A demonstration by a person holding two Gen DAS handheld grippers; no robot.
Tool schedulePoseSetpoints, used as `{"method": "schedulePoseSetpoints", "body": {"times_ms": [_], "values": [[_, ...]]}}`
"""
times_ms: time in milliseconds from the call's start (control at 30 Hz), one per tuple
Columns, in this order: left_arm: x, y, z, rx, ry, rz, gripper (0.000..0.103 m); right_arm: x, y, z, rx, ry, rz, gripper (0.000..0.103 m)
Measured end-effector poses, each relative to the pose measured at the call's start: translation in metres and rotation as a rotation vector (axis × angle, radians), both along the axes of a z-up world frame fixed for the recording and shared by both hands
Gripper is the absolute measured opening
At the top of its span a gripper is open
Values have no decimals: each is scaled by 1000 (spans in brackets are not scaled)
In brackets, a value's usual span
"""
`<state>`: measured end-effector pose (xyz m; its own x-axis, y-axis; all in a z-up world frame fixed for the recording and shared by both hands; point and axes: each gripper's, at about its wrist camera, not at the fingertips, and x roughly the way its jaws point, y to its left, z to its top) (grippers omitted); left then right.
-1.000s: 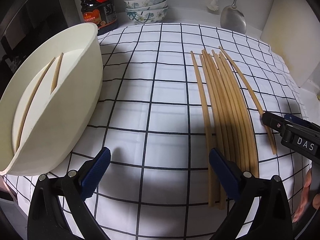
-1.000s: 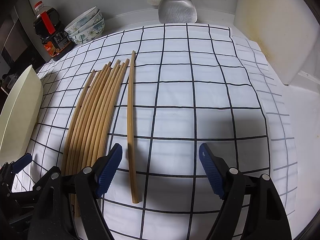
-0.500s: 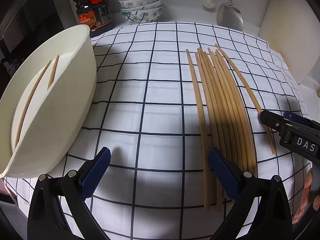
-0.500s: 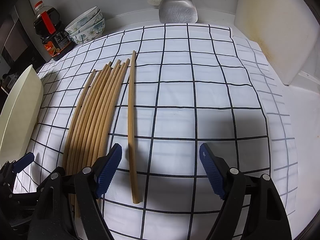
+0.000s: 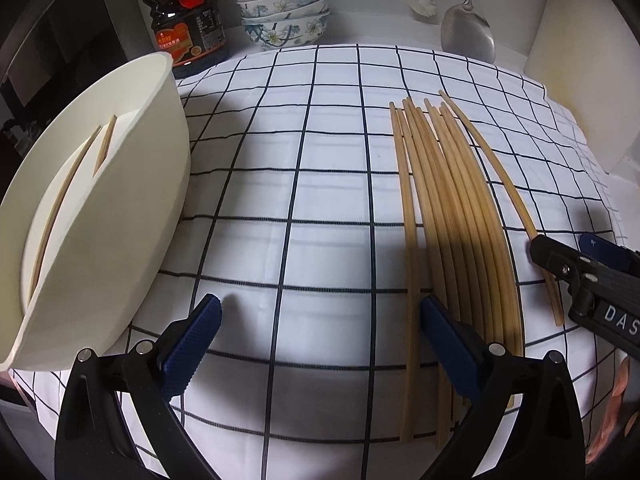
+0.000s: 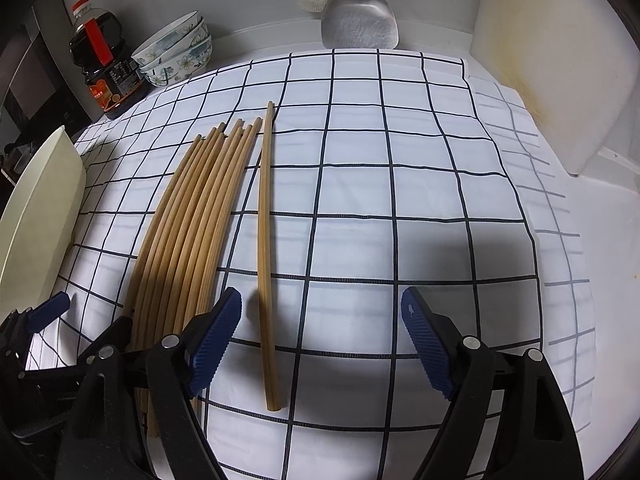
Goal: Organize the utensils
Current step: 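Close the right tool on the separated chopstick while the left tool grasps another, then lift both held chopsticks toward the basin with both tools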
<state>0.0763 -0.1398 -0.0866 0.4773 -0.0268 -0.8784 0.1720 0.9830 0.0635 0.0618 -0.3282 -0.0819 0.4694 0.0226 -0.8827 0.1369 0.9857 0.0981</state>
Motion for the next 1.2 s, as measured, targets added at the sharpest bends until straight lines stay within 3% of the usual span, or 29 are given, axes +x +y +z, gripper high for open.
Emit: {"method": "schedulePoseSetpoints", "body": {"times_ms": [467,567,600,767,800,833,900,967,1000,1200], "values": [[26,-12,1,34,-50,-25,98,6,3,-6,-97,-65,-4,76],[31,-13,1,26,-53,-35,96,8,6,-5,-102,-82,5,68],[32,-14,1,23,-53,-38,96,9,7,-5,-103,-90,10,60],[35,-19,3,-17,-61,-68,73,13,14,-3,-110,-108,36,32],[35,-19,4,-27,-62,-76,70,13,15,-3,-113,-110,42,23],[34,-20,4,-42,-59,-85,62,13,17,-3,-118,-110,46,11],[32,-22,5,-61,-58,-98,46,13,18,-3,-131,-105,43,6],[30,-23,7,-64,-57,-107,12,11,14,-2,-104,-106,32,6],[29,-23,7,-66,-54,-103,8,10,12,-2,-86,-107,26,6],[21,-14,12,-119,-56,-104,7,5,1,2,24,-121,7,6]]}}
